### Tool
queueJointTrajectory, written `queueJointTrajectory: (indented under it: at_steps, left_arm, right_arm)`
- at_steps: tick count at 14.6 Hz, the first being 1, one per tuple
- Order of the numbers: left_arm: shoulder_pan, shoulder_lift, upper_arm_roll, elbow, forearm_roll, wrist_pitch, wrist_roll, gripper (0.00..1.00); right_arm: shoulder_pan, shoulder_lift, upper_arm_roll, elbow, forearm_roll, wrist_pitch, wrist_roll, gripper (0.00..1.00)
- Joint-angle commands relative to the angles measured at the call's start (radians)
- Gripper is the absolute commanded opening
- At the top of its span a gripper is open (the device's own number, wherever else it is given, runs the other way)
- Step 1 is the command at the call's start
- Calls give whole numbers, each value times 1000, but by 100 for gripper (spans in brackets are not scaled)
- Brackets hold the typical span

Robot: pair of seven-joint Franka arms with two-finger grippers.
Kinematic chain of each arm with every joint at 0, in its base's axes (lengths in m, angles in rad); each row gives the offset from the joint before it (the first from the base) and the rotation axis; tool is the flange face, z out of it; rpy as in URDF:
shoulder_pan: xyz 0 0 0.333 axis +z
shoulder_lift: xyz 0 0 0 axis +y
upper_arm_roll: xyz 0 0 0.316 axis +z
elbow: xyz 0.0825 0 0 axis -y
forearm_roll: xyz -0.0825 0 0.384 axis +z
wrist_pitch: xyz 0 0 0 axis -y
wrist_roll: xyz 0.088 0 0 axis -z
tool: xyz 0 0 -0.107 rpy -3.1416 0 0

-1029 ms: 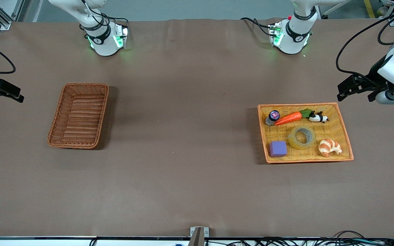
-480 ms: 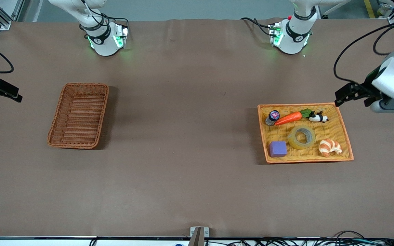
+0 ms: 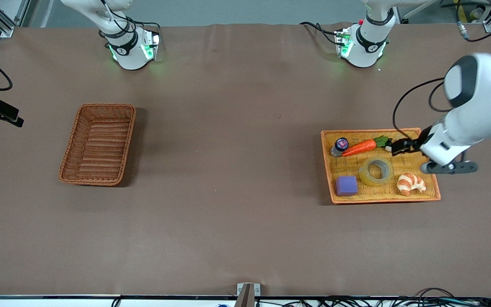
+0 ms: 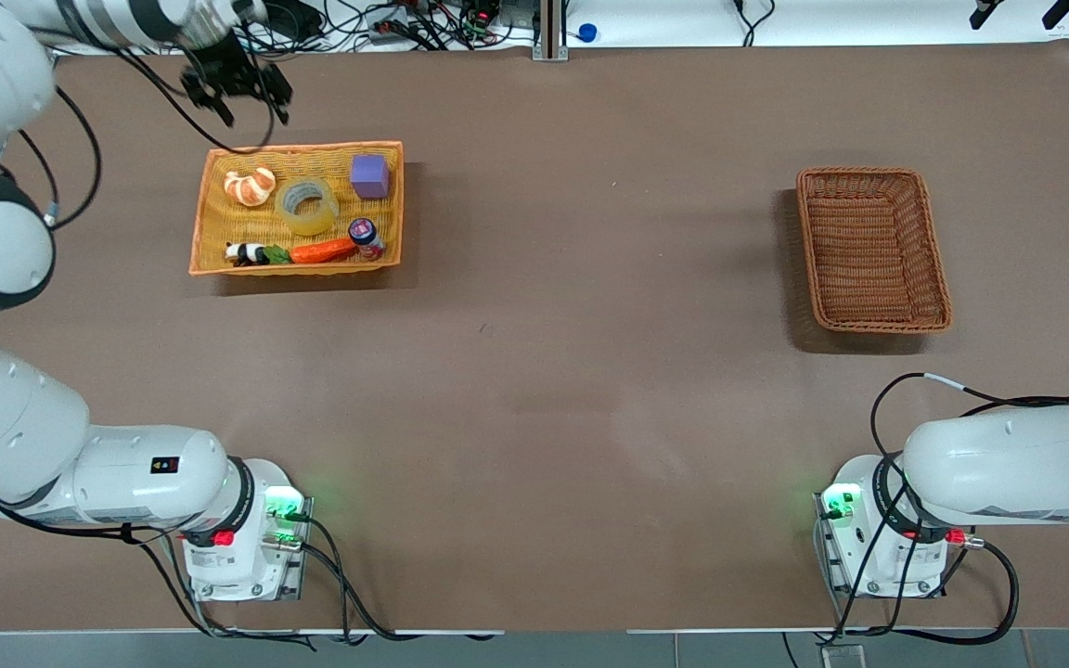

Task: Move tape to another basket
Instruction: 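Lower the left gripper over the tape roll and close on it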

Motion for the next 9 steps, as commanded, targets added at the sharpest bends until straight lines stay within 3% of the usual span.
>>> queueJointTrajectory:
  at_steps: [1,6,9]
  left_arm:
    - [9,47,9,-74,18,119,14,100]
    - [9,156,38,-117,18,237,13,100]
    - [12,211,62,-128,43,286,13,100]
  right_arm:
    - [-23,-26,19,-18,24,0,-15,100]
    - [-32,-30,28,-18,24,0,-15,100]
    - [-94,-33,98,-18,26,-1,-15,100]
